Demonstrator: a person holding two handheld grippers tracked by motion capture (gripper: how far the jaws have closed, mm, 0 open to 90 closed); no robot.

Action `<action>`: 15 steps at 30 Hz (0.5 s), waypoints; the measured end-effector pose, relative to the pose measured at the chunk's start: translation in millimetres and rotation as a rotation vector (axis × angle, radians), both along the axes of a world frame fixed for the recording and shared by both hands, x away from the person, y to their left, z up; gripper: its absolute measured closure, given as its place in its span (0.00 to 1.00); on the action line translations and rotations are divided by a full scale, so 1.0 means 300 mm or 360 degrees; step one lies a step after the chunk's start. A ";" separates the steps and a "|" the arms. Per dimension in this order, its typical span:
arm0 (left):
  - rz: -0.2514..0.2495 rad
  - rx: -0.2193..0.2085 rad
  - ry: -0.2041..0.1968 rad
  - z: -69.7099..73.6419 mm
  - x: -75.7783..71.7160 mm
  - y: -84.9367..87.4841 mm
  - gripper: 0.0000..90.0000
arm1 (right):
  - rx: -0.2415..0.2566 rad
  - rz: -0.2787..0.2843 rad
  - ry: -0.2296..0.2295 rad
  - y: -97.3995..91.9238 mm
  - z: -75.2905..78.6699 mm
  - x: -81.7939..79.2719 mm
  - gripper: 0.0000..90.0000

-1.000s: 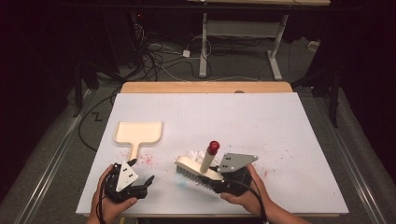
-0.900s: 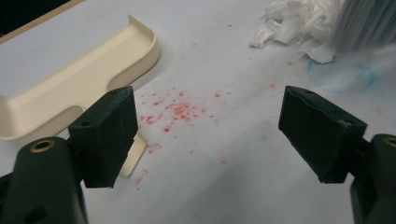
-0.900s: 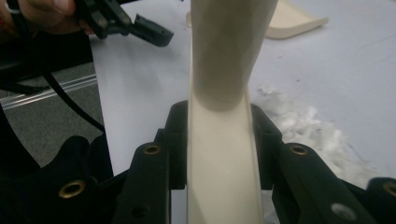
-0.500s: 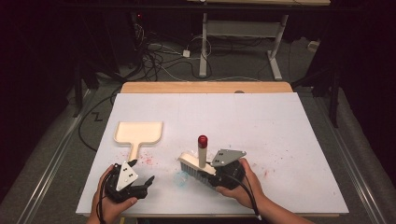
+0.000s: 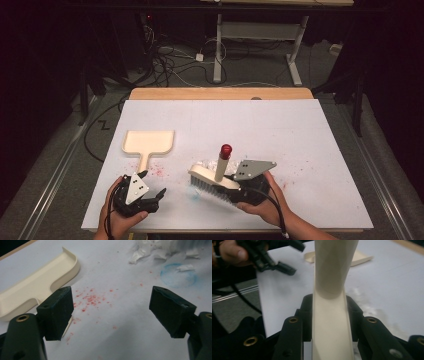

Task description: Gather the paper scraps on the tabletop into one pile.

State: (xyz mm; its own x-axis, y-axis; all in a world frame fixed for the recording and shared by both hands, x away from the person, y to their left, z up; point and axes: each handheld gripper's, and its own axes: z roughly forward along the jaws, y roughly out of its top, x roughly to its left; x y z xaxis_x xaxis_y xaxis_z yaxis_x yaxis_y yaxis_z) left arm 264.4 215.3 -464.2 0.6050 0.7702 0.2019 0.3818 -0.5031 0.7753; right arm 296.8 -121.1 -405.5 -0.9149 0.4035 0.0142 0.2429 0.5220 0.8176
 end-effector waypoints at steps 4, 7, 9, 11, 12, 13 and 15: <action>0.0014 -0.0024 -0.0003 0.001 0.001 0.009 0.21 | -0.0060 0.0059 0.0033 0.049 -0.040 -0.009 0.76; 0.0004 -0.0019 0.0006 -0.002 0.001 0.008 0.21 | -0.0106 0.0067 0.0068 0.064 -0.065 -0.008 0.76; -0.0004 -0.0011 0.0012 -0.004 0.000 0.006 0.21 | -0.0143 0.0060 0.0034 0.065 -0.073 -0.004 0.76; -0.0009 -0.0009 0.0015 -0.006 0.000 0.003 0.21 | -0.0159 0.0031 0.0016 0.056 -0.070 0.008 0.76; -0.0011 -0.0009 0.0018 -0.006 0.000 0.001 0.21 | -0.0182 0.0010 -0.0014 0.049 -0.068 0.015 0.76; -0.0017 -0.0007 0.0018 -0.007 0.000 0.000 0.21 | -0.0190 -0.0020 -0.0035 0.040 -0.065 0.021 0.76; -0.0022 -0.0001 0.0021 -0.008 0.001 -0.005 0.21 | -0.0190 -0.0057 -0.0061 0.016 -0.056 0.036 0.76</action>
State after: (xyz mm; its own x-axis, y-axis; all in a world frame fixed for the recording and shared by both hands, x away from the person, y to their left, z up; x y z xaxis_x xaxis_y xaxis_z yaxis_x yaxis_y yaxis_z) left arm 264.6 213.9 -466.7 0.6184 0.7618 0.1932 0.3849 -0.5079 0.7706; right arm 307.6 -116.4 -422.3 -0.8989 0.4324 -0.0706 0.2327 0.6076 0.7594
